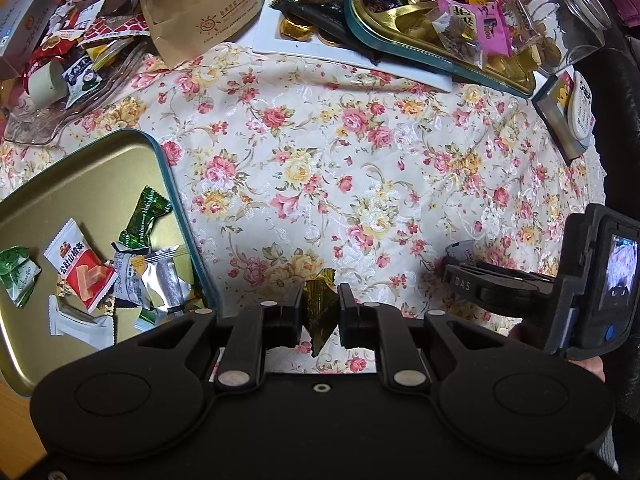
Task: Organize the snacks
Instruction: 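Grasp the white HAWTHORN packet with the right tool while the left holds the candy, then carry both snacks over the gold tin tray and open both tools to drop them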
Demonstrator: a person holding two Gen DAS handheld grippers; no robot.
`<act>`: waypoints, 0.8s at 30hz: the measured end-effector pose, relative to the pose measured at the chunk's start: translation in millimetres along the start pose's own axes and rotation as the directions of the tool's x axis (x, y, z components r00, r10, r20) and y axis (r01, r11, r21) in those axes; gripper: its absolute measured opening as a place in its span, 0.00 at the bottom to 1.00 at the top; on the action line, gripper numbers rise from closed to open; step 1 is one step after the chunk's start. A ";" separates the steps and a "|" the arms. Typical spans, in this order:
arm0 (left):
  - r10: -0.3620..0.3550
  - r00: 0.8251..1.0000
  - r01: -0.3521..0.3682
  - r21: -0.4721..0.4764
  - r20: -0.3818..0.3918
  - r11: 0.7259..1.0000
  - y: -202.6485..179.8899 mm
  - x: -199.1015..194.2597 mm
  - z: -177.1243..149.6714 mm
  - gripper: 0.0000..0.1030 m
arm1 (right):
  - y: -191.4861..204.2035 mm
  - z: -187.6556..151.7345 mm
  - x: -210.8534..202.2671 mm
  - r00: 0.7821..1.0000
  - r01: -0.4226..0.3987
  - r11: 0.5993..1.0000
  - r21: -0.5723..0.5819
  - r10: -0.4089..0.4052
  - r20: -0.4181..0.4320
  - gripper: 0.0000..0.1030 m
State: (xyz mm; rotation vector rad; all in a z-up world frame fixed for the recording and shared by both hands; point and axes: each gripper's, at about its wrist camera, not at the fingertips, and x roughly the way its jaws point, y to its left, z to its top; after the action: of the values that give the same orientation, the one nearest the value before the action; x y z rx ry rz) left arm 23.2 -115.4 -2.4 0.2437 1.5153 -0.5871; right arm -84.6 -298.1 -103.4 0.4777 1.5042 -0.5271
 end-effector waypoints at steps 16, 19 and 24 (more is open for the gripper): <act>0.070 0.994 -0.061 -0.116 0.079 0.991 54.3 -18.7 6.7 0.22 | 0.1 11.6 -32.5 0.985 -0.151 0.977 0.149 0.161 -0.059 0.21; 0.074 0.994 -0.060 -0.152 0.086 0.986 74.8 -23.0 6.0 0.22 | 18.0 12.6 -46.8 0.980 -0.190 0.975 0.118 0.196 -0.039 0.21; 0.094 0.989 -0.065 -0.229 0.118 0.971 112.6 -34.5 -0.4 0.22 | 52.2 11.7 -75.5 0.968 -0.250 0.968 0.040 0.249 0.015 0.21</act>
State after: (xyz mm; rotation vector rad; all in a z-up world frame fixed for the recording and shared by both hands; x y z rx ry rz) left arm 81.2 -13.4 8.2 0.0900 1.4261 -0.3569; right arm -43.7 -260.9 -29.1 0.6856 1.4006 -0.3627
